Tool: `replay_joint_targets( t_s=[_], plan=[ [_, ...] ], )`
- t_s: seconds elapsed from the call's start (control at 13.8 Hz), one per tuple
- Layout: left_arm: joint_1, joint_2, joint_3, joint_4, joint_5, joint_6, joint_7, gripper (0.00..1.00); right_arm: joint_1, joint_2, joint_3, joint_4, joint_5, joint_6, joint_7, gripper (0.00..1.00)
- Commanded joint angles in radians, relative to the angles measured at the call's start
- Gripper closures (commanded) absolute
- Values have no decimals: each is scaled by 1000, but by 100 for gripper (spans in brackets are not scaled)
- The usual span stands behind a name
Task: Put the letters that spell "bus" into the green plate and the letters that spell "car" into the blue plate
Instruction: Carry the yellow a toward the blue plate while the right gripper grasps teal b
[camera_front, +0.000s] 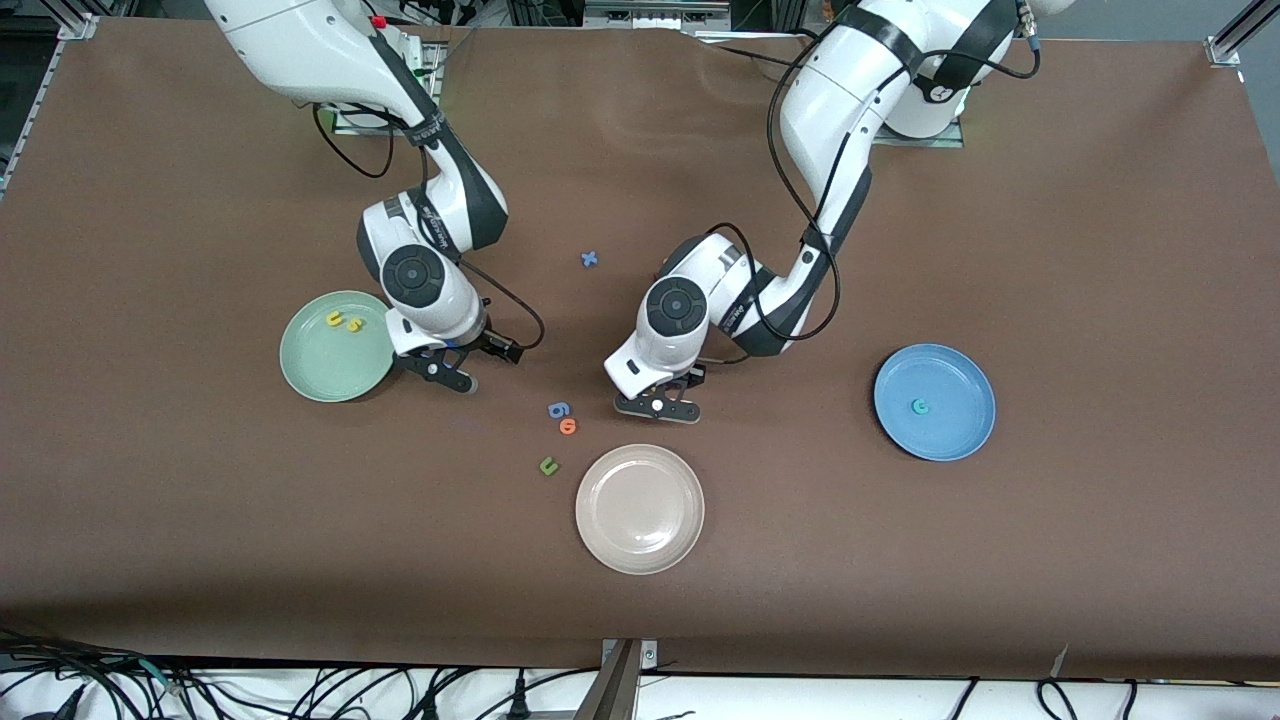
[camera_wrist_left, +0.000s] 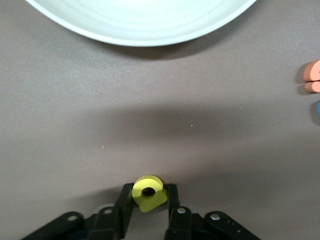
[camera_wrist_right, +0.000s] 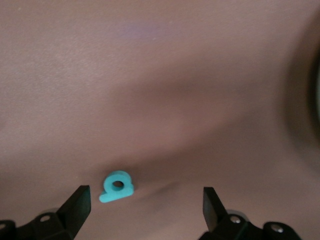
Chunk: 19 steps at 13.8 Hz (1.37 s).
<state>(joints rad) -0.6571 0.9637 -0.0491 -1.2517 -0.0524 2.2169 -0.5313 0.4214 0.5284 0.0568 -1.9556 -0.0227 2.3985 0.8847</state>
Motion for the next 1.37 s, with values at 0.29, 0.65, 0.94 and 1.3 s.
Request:
replay_joint_targets(
  t_s=[0.29, 0.65, 0.94, 1.3],
  plan=[
    [5, 12, 8, 32, 6, -19, 10, 73, 36, 68, -3, 23, 0, 82, 13, 1],
    [91, -83, 8, 12, 5, -198, 172, 74, 42, 68, -3, 23, -13, 85, -7, 9],
    [163, -175, 8, -98, 22, -233, 295, 75, 42, 68, -5, 21, -11, 83, -12, 34],
    [322, -388, 6, -369, 75, -209, 540, 75, 42, 68, -5, 20, -13, 80, -13, 85]
  ],
)
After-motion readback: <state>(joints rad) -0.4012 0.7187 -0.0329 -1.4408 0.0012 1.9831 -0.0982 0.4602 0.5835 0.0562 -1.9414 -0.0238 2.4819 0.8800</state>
